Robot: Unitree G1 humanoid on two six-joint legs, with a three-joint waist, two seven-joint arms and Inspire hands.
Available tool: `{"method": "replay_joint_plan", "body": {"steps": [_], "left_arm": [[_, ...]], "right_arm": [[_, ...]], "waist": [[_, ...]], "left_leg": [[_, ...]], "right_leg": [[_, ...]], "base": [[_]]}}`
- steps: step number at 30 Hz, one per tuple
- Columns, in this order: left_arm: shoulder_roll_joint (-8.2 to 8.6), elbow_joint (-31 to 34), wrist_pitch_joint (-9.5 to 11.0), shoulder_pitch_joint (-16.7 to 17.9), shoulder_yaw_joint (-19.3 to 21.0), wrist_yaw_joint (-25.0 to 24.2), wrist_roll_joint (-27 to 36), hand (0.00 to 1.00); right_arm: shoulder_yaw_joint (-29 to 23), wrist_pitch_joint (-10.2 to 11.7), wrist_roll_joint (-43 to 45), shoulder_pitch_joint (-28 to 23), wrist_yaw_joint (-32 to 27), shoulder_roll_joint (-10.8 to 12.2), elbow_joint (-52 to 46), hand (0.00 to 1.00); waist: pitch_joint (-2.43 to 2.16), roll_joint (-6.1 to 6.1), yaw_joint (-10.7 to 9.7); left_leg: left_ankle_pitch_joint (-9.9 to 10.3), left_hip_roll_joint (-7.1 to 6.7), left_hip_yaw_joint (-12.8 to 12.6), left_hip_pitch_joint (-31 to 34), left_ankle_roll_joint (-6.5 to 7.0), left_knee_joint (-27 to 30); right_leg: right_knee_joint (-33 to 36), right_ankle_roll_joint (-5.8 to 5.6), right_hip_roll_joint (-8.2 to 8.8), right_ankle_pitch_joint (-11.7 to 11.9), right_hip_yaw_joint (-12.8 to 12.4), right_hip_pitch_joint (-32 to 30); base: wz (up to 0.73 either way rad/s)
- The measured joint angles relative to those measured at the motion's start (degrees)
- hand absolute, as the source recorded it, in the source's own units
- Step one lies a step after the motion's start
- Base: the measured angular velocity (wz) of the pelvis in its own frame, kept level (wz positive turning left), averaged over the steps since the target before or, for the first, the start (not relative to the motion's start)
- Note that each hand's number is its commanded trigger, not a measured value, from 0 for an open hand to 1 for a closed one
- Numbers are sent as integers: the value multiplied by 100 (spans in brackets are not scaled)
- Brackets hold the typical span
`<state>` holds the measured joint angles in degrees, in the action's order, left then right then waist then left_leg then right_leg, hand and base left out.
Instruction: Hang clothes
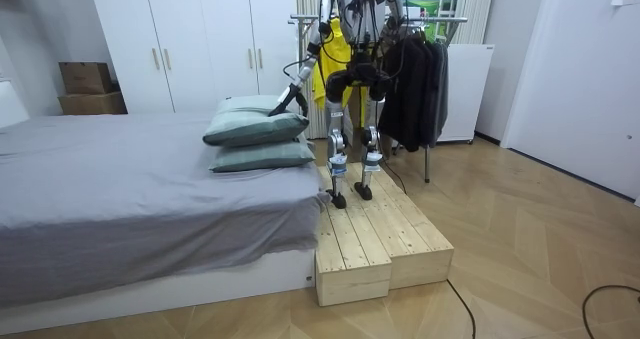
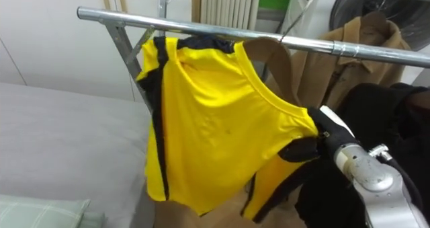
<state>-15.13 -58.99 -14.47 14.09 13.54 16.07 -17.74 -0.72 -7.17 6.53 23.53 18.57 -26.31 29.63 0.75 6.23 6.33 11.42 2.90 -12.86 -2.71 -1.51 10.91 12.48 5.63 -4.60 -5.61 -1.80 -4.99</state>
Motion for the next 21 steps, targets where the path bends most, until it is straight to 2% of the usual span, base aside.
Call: {"method": "replay_joint_plan", "body": {"steps": [9, 21], "left_arm": [[-17, -3, 0, -3, 7, 2, 4, 0], [-18, 50, 0, -2, 6, -5, 9, 0]], "right_arm": [[0, -43, 53, 35, 423, -18, 517, 100], [2, -44, 430, 58, 544, -21, 1305, 100]], "waist": [[0, 62, 1], [1, 66, -19]], "left_leg": [[-17, -41, 70, -17, 28, -15], [-26, -51, 128, -1, 40, -10]], "right_leg": [[9, -7, 43, -3, 43, 11], [0, -16, 55, -4, 89, 13]], "base": [[0], [1]]}}
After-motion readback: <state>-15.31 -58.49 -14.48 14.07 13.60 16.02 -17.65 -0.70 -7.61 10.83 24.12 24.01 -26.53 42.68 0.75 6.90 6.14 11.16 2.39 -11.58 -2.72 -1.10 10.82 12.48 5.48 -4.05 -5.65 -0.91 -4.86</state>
